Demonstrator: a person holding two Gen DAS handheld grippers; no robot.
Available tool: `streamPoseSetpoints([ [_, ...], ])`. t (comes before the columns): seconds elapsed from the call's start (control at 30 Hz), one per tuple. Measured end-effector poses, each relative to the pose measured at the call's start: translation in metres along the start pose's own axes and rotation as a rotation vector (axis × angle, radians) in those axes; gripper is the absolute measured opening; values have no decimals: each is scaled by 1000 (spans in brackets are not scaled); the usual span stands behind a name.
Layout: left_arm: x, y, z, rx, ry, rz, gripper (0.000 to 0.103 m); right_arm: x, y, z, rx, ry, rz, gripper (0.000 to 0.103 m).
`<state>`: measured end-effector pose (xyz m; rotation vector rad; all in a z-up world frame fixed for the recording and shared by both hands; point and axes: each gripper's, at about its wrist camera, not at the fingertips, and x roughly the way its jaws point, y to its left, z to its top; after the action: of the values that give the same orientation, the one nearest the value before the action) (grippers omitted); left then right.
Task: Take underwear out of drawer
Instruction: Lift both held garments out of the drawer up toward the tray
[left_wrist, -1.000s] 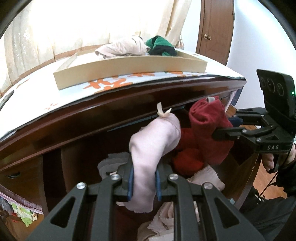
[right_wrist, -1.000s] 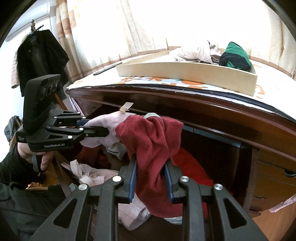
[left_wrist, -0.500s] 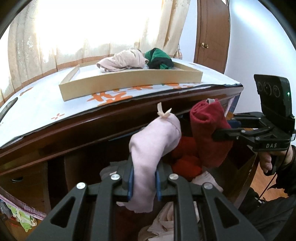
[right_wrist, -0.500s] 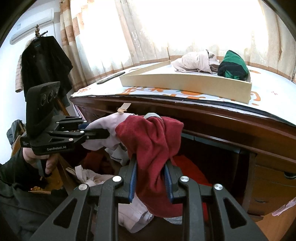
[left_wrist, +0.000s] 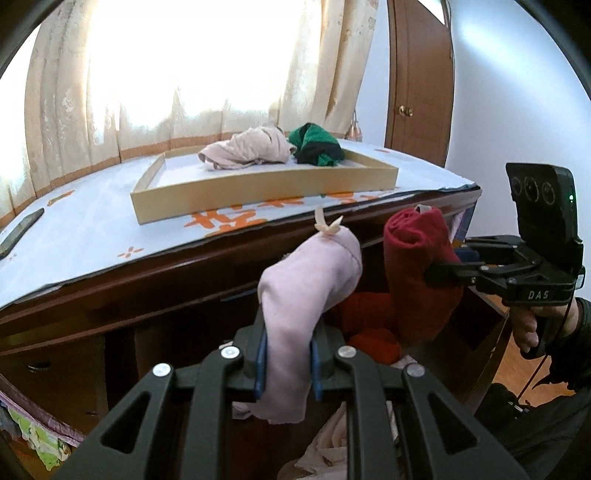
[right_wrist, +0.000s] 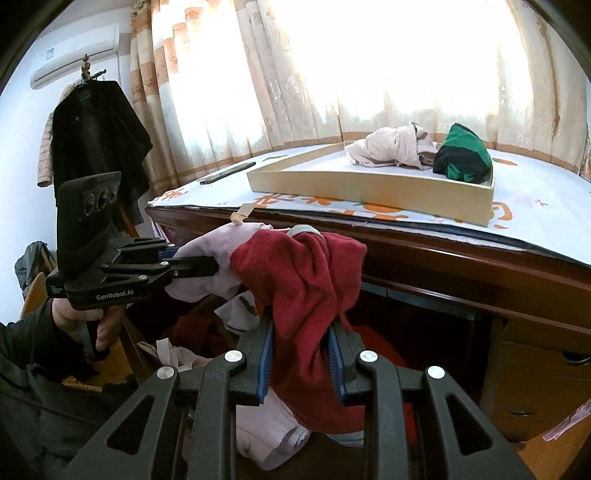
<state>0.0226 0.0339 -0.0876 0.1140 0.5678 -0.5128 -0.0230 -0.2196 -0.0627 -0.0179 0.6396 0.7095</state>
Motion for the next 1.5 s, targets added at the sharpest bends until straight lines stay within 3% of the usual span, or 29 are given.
streamPoseSetpoints([
  [0.47,-13,1,2,3,-77,-5,16,-8,8,-2,-39,-65,23,28],
  [0.97,-31,16,4,-75,-178,-14,16,-12,17,2,-40,-115,53,28],
  [1.5,-59,14,28,-75,-243,-10,16,-19,28,38,-9,-144,121,28],
])
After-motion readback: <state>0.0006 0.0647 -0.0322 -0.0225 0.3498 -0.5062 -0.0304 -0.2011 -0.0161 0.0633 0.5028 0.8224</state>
